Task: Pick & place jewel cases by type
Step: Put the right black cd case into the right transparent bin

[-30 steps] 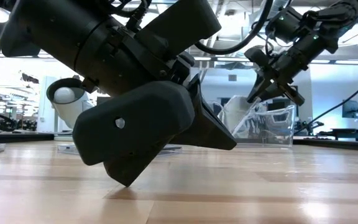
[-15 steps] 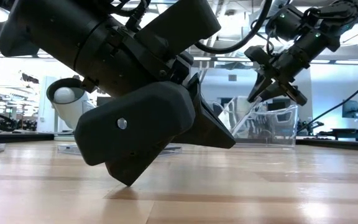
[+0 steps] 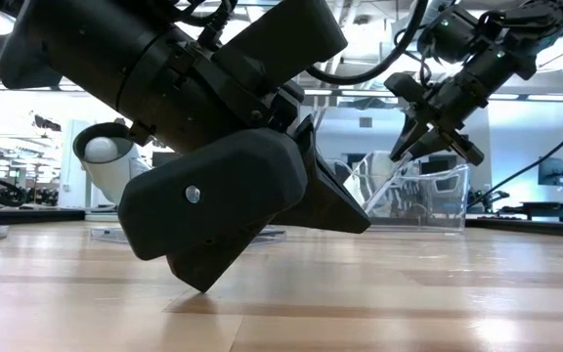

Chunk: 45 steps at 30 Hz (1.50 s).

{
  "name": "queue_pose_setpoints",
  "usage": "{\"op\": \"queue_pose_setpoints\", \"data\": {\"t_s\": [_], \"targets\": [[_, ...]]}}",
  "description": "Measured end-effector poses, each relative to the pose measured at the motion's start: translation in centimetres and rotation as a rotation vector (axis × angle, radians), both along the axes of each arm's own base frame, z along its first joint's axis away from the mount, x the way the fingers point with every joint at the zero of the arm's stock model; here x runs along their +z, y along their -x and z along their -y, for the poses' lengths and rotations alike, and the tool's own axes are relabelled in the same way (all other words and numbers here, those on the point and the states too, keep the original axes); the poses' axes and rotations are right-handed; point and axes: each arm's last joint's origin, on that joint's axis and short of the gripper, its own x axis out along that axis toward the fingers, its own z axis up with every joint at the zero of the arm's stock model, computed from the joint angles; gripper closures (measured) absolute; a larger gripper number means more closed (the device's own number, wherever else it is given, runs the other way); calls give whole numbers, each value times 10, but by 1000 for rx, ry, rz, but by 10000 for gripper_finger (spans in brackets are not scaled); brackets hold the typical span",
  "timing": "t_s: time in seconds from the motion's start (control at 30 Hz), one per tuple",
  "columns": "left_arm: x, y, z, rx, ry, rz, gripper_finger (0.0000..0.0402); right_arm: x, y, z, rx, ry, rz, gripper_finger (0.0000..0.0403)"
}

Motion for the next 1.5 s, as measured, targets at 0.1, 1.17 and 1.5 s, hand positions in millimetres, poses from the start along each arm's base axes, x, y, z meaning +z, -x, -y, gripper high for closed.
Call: {"op": "queue_pose_setpoints", "data": {"t_s": [0.1,1.17,1.5], "targets": [[0,0,0,0,0,0,401,0,0,0,2,3,-1,354],[-1,1,0,0,-5,-9,401,48,-5,1,29,76,-139,216],[0,4,5,-15,-30,-12,401,78,-20,-30,197,304,-141,225]]}}
